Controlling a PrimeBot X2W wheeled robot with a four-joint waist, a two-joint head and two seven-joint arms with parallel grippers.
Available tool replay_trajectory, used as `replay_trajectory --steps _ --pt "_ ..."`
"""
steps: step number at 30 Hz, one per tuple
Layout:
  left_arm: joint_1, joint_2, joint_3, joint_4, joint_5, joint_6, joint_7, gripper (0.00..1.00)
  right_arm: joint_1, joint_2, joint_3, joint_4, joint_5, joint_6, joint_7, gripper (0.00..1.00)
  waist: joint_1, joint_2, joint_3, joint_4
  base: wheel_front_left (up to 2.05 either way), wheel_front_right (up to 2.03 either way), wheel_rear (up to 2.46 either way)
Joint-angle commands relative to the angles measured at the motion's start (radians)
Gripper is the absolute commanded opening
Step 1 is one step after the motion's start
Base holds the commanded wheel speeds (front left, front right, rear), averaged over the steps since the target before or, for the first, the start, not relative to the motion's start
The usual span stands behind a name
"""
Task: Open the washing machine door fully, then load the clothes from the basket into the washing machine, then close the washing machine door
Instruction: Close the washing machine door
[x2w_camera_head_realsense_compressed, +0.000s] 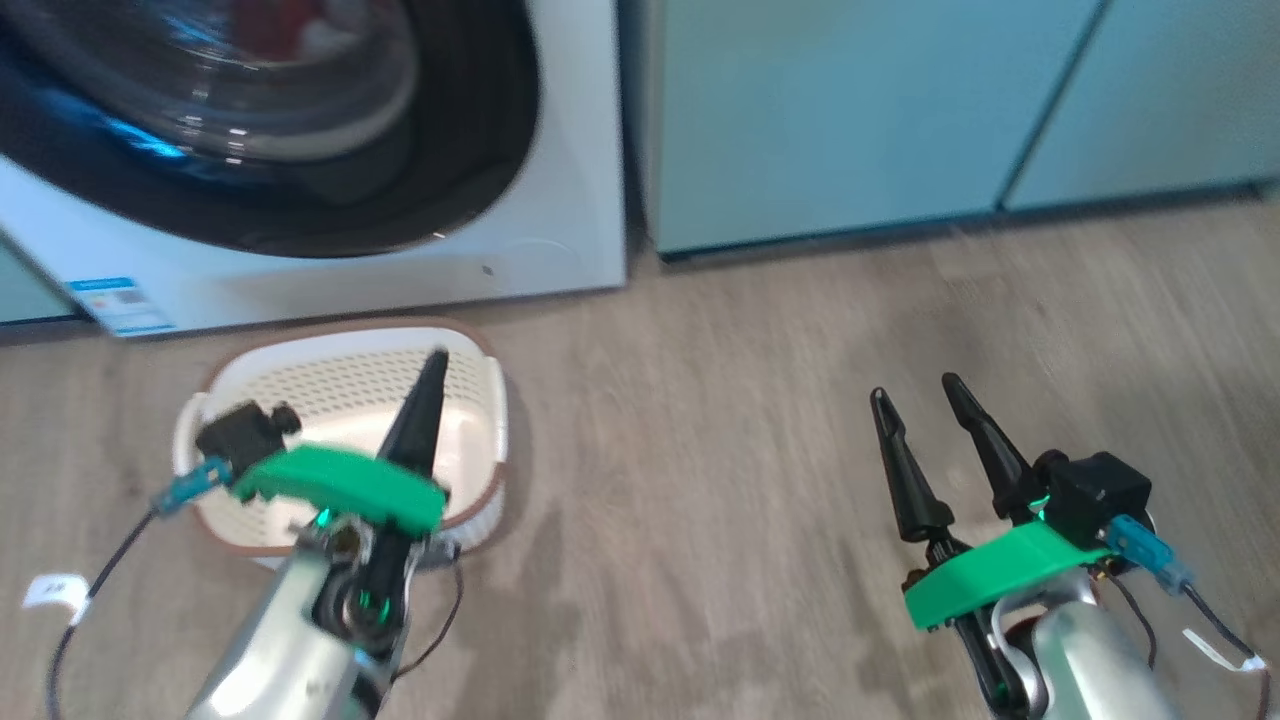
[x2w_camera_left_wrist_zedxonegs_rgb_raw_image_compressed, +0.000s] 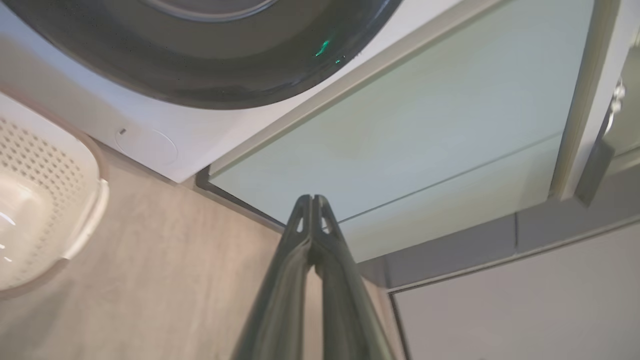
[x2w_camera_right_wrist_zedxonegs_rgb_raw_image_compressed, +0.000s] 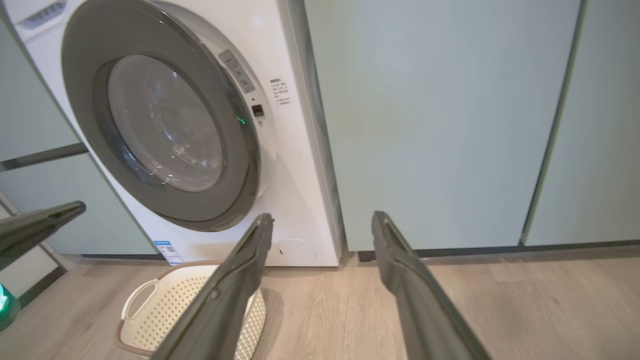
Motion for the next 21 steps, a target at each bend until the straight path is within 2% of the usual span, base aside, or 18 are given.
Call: replay_trajectory --steps 1,5,7,9,12,15,18,21 --pt "-0.008 0.058 -0.014 -0.037 0.065 -0.002 -0.034 0.0 -0.011 0.003 0.021 -0.028 -0.008 0.0 -0.009 1.0 0.0 -0.0001 -0.069 0.078 0.0 0.0 0.0" --pt "0.024 0.131 -0.109 -0.038 0.234 -0.002 -0.086 0.0 0.001 0.003 0.024 -0.031 -0.004 0.0 -0.009 1.0 0.0 -0.0001 -0.093 0.121 0.0 0.0 0.0" --pt "0.037 0.153 -0.104 -0.03 0.324 0.0 -0.095 0.0 0.008 0.003 0.025 -0.032 -0.004 0.0 -0.009 1.0 0.0 -0.0001 -0.102 0.137 0.0 0.0 0.0" --pt "0.054 0.161 -0.045 -0.069 0.442 0.019 -0.096 0.0 0.012 0.003 0.024 -0.035 -0.003 0.0 -0.009 1.0 0.0 -0.0001 -0.11 0.15 0.0 0.0 0.0" --pt "0.121 0.131 0.074 -0.167 0.605 0.051 -0.097 0.0 0.018 0.003 0.02 -0.041 -0.004 0.0 -0.009 1.0 0.0 -0.0001 -0.12 0.166 0.0 0.0 0.0" --pt "0.199 0.071 0.187 -0.276 0.742 0.065 -0.097 0.0 0.026 0.003 0.017 -0.047 -0.007 0.0 -0.009 1.0 0.0 -0.0001 -0.13 0.179 0.0 0.0 0.0" --pt "0.269 0.006 0.282 -0.368 0.845 0.059 -0.097 0.0 0.031 0.003 0.019 -0.052 -0.011 0.0 -0.009 1.0 0.0 -0.0001 -0.136 0.185 0.0 0.0 0.0" --pt "0.321 -0.031 0.327 -0.433 0.922 0.042 -0.097 0.0 0.035 0.003 0.02 -0.058 -0.01 0.0 -0.009 1.0 0.0 -0.0001 -0.141 0.187 0.0 0.0 0.0"
